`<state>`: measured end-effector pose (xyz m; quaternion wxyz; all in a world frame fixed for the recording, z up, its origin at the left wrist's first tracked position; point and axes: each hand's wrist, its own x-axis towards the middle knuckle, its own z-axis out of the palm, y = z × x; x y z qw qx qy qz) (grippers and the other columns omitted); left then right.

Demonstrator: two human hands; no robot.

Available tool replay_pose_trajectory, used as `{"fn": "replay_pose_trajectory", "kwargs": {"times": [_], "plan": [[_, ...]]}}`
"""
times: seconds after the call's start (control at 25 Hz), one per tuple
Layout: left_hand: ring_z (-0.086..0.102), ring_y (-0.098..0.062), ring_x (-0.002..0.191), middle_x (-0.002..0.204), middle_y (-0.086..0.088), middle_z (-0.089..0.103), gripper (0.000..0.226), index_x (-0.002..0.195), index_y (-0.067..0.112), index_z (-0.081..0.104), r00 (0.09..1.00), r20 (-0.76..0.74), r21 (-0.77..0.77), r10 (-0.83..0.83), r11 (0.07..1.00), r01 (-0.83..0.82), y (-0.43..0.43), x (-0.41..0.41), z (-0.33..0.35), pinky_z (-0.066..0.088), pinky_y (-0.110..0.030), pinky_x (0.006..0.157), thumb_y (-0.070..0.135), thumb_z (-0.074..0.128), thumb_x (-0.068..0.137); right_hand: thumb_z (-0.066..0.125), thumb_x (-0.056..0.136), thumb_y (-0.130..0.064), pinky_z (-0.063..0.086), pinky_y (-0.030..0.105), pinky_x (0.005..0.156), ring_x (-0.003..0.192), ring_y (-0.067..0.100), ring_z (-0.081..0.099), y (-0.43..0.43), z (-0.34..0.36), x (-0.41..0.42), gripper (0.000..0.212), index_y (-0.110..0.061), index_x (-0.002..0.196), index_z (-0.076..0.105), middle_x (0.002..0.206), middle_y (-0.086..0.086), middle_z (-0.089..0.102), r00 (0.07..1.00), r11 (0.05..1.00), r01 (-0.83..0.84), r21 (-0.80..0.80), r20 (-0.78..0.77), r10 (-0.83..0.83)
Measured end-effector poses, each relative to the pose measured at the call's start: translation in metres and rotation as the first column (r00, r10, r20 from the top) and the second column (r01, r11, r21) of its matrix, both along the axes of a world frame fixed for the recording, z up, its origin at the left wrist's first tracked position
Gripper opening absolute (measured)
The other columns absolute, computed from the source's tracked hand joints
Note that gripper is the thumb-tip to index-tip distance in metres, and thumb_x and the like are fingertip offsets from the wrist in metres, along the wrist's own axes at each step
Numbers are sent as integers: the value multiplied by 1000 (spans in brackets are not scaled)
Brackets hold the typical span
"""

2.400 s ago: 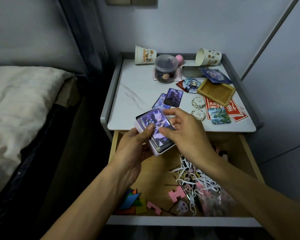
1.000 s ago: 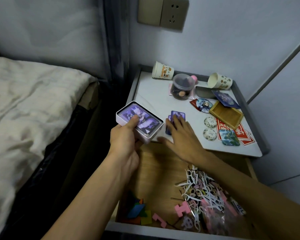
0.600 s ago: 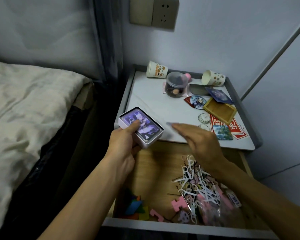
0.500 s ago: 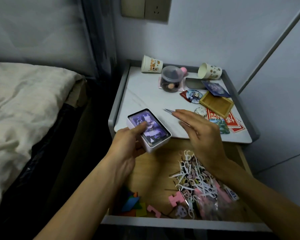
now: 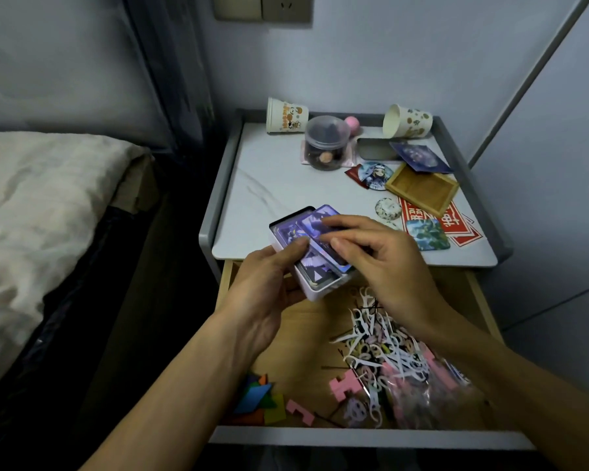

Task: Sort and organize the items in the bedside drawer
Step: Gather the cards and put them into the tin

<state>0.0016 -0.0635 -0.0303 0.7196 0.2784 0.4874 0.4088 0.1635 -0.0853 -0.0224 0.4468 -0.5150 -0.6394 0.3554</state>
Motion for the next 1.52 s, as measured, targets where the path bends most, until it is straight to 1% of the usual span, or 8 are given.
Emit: {"fn": "replay_pose_trajectory", "kwargs": {"times": [0.16, 0.28, 0.44, 0.56, 0.92, 1.12, 1.28, 1.52], "plan": [[72, -27, 77, 96, -15, 75, 24, 112, 3, 66, 999, -44, 20, 15, 1000, -14, -3, 7, -2, 58, -39, 73, 17, 62, 93, 72, 81, 2, 51, 31, 99, 125, 1, 49, 4, -2, -3, 48, -26, 120, 65, 134, -13, 49, 987, 988, 156, 7, 40, -156], [73, -24, 75, 90, -11, 76, 21, 111, 7, 65, 995, -93, 66, 29, 998, -22, -6, 8, -2, 58, -33, 65, 17, 63, 92, 75, 79, 1, 58, 35, 89, 114, 8, 59, 3, 3, -2, 63, -28, 131, 55, 126, -4, 55, 978, 965, 189, -181, -52, -201], [74, -26, 78, 92, -11, 76, 22, 113, 9, 62, 981, -190, 131, 29, 991, -3, -4, 4, -3, 59, -35, 66, 16, 64, 93, 76, 80, -6, 60, 30, 77, 83, 6, 71, 3, 16, 11, 36, -17, 113, 68, 94, -2, 74, 985, 951, 171, -257, 58, -162], [71, -24, 71, 90, -12, 76, 24, 112, 4, 64, 986, -167, 86, -10, 996, 25, -5, 2, -3, 58, -35, 67, 15, 66, 91, 72, 84, -7, 60, 35, 72, 79, 17, 74, 4, 20, 17, 14, -15, 96, 71, 88, 3, 77, 987, 924, 130, -359, -40, -155], [71, -22, 75, 94, -11, 76, 22, 108, 7, 68, 991, -91, 33, -103, 994, 106, -7, 5, -8, 56, -41, 81, 20, 66, 90, 63, 92, -6, 58, 33, 74, 81, 15, 74, 4, 12, 8, 11, -15, 96, 69, 87, 1, 77, 986, 891, 79, -448, -94, -135], [72, -25, 80, 95, -13, 75, 26, 113, 4, 66, 997, -63, 27, -49, 998, 51, -5, 6, -10, 56, -45, 84, 19, 65, 91, 62, 94, -25, 58, 39, 74, 78, 12, 70, 0, 12, 5, 15, -15, 91, 74, 80, -1, 74, 952, 950, 251, -188, 224, -207], [71, -29, 82, 96, -16, 75, 27, 112, 3, 66, 1000, -19, 7, -25, 1000, 25, -5, 7, -10, 55, -48, 87, 20, 65, 91, 70, 89, -25, 53, 23, 64, 68, 3, 68, -3, 14, 3, 18, -21, 106, 69, 71, -3, 69, 956, 947, 234, -219, 227, -183], [73, -29, 85, 98, -16, 74, 29, 113, 4, 66, 999, -10, 13, -45, 999, 45, -5, 5, -11, 57, -47, 86, 21, 66, 89, 67, 91, -27, 54, 21, 68, 69, 5, 61, -6, 12, -4, 43, -24, 133, 60, 72, -7, 61, 903, 974, 210, -87, 398, -160]]}}
